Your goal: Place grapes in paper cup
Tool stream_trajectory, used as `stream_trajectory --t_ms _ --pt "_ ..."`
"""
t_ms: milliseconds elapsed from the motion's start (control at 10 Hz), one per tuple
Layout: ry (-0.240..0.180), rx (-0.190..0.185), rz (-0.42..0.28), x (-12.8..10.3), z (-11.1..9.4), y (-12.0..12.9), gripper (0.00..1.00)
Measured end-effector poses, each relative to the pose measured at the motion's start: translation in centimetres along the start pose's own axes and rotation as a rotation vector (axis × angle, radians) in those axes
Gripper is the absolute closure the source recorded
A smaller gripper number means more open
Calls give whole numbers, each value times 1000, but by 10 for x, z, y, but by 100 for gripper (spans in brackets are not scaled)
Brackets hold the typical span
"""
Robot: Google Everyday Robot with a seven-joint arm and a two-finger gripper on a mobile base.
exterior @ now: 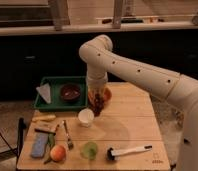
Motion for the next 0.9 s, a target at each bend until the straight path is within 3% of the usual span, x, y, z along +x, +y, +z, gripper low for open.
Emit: stream_trajectory --t_ms 400,900 --pt "41 3 -48 -3 -18 -14 99" --pt "27 29 -122 6 -9 -44 99"
